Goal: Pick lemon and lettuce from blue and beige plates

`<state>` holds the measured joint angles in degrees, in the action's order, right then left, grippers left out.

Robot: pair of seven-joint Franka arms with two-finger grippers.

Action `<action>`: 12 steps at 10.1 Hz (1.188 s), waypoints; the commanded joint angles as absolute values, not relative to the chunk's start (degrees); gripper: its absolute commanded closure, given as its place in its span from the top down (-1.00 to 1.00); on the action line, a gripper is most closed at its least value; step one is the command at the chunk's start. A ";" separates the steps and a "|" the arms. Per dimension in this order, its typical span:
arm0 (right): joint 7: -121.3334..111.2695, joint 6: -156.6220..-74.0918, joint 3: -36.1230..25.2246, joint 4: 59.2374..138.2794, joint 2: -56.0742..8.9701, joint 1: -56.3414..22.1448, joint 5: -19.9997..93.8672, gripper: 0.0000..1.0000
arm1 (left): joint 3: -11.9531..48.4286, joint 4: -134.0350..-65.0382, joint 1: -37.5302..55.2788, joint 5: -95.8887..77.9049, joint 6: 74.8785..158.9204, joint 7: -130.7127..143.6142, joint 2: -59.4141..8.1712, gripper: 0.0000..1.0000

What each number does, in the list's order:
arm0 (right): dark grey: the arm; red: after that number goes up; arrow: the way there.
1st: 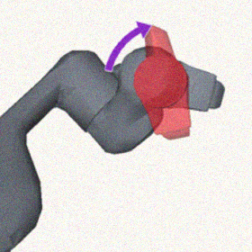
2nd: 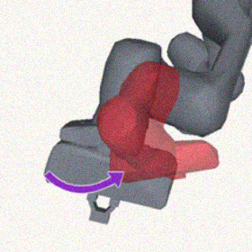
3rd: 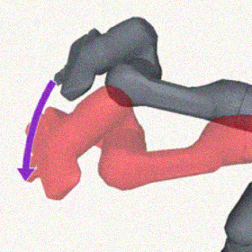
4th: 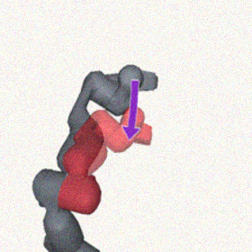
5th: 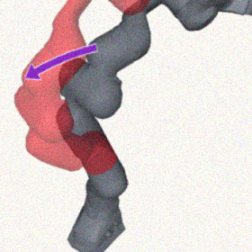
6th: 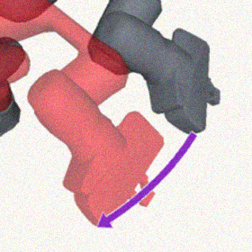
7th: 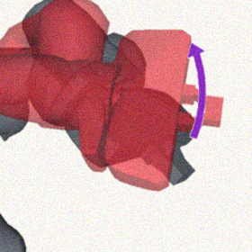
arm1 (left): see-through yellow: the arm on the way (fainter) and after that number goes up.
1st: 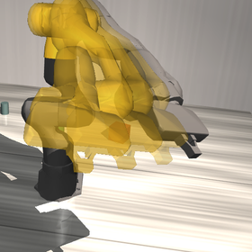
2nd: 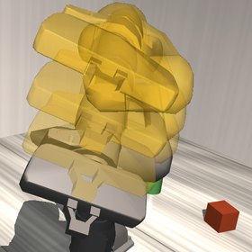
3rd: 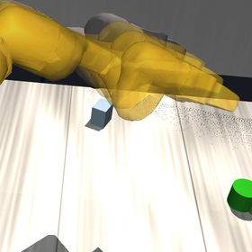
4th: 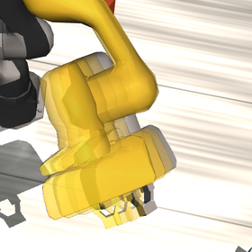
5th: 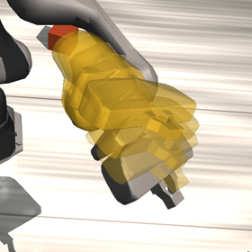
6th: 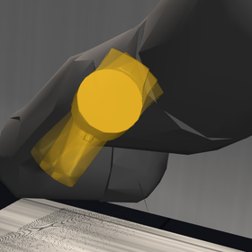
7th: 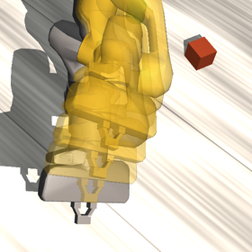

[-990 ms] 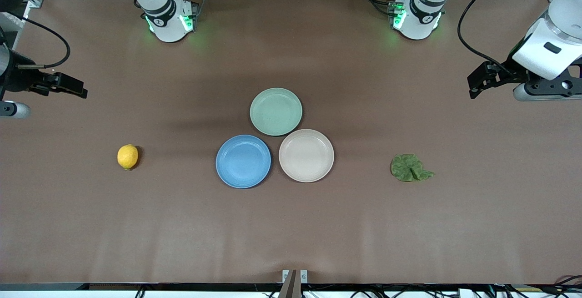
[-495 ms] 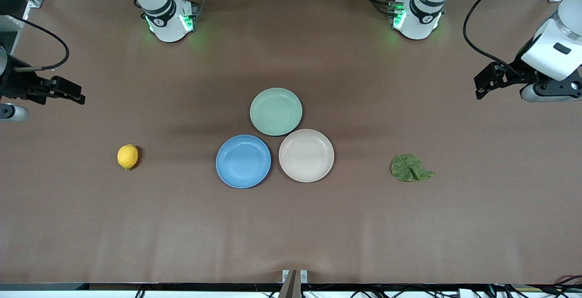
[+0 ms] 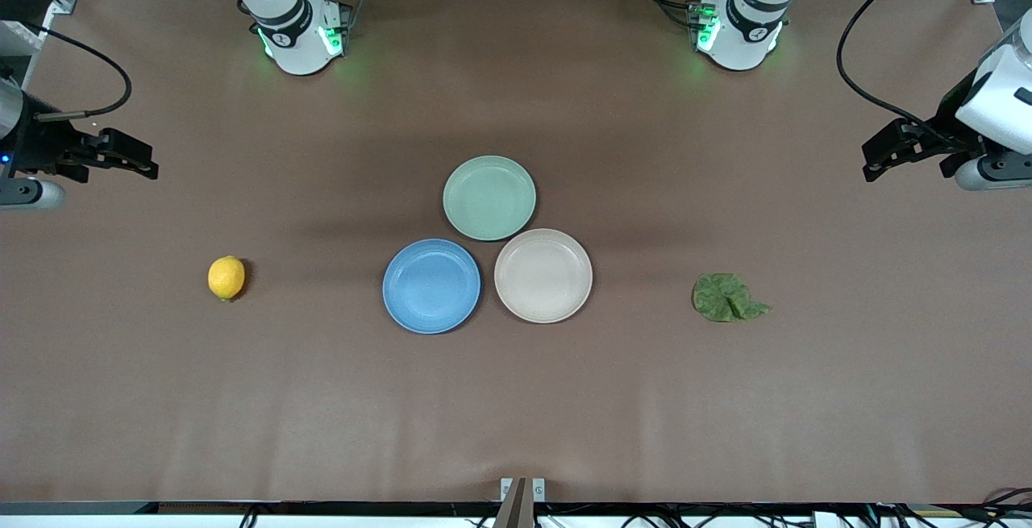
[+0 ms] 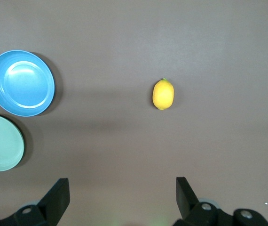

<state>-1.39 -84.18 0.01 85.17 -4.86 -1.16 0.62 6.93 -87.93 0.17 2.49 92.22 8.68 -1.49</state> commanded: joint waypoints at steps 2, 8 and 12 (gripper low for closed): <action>-1.93 -84.11 0.00 85.96 -3.25 -2.64 -0.26 1.00 | 6.94 -88.24 0.00 0.62 92.37 7.82 -1.23 1.00; -2.02 -82.88 -0.44 85.87 -3.08 -3.16 -0.44 1.00 | 7.47 -88.16 0.17 0.70 92.37 7.04 -1.05 1.00; -2.02 -82.88 -0.35 86.31 -2.64 -2.99 -0.53 1.00 | 7.38 -88.07 0.18 0.61 92.37 7.12 -1.14 1.00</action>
<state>-1.48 -83.07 0.00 85.15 -4.29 -2.60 0.43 7.51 -87.98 0.29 2.12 92.22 8.67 -1.59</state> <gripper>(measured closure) 0.000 0.000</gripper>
